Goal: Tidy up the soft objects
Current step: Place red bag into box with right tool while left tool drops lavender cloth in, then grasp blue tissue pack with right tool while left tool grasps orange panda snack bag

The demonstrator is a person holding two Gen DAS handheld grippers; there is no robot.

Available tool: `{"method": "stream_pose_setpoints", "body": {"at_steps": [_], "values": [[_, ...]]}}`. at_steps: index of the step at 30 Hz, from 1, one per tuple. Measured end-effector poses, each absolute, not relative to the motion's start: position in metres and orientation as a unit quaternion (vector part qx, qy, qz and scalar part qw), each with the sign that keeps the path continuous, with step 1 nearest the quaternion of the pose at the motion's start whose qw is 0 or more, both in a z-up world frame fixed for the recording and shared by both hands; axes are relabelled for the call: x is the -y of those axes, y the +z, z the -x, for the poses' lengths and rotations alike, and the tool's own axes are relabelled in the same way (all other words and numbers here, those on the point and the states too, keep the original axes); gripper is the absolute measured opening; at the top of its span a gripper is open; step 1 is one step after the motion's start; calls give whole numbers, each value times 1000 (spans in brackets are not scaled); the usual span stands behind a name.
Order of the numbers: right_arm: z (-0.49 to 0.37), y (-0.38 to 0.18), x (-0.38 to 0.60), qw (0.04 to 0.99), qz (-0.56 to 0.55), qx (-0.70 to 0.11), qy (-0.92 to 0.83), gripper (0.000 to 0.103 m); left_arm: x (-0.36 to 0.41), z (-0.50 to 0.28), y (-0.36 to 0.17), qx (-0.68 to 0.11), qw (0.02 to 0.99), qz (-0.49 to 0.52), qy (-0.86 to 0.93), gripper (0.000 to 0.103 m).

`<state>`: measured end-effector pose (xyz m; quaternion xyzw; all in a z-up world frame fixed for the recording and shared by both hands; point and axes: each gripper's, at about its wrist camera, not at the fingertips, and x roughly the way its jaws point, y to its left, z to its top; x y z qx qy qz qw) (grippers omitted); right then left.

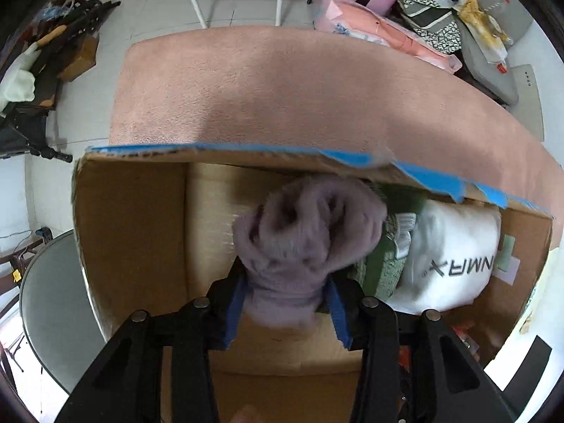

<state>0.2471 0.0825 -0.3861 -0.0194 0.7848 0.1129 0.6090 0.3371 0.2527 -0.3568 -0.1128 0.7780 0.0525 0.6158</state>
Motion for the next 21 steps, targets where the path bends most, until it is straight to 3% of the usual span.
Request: {"method": "stream_pose_setpoints", "body": {"at_steps": [2,3,5,9,13,21], "values": [[-246,-390,-83,605,27,-788,109,69,-256,-338,-355,-776,617,121,51,48],[-247,-388,-82,609,23,-786,108,79,-256,-338,-351,-772,622,121,48,62],[-247,-384,-82,609,20,-785,112,79,-257,-339,-342,-765,632,117,44,82],[-250,-370,-81,623,24,-774,107,88,-258,-332,-316,-748,656,95,47,96],[-251,-349,-80,638,32,-762,102,103,-261,-316,-293,-731,674,96,49,99],[-243,-300,-67,672,32,-733,97,103,-248,-258,-257,-694,712,75,75,99]]}}
